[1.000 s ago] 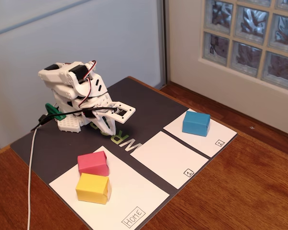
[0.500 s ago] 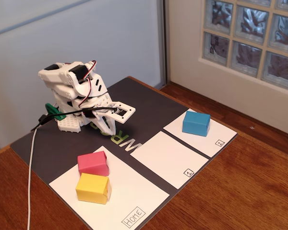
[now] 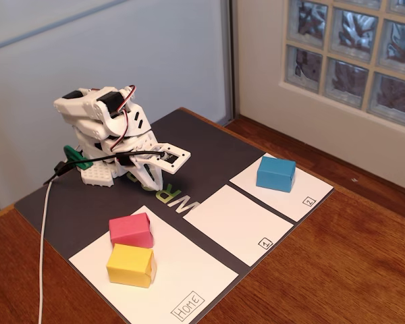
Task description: Move box blue to home
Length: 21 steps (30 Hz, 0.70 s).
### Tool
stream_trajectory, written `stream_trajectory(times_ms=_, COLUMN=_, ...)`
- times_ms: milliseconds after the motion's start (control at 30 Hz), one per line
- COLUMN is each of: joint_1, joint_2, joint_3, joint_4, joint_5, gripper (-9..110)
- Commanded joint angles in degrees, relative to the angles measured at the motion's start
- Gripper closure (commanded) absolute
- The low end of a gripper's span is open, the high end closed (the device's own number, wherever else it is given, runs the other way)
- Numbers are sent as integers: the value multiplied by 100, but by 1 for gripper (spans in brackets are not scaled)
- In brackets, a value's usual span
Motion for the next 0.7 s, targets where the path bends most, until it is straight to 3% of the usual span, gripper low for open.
stream_trajectory(times_ms=0, joint_1=18, joint_2=290, joint_3=26, joint_4=325, joint_5=0, gripper=102)
stream_trajectory(times_ms=533, joint_1=105, joint_2=246, joint_3=-229, joint_4=88, joint_5=-624, gripper=102)
stream_trajectory(times_ms=667, joint_1=70, joint_2=-1521, joint_3=-1222, joint_4=-202, joint_5=-729, gripper=101)
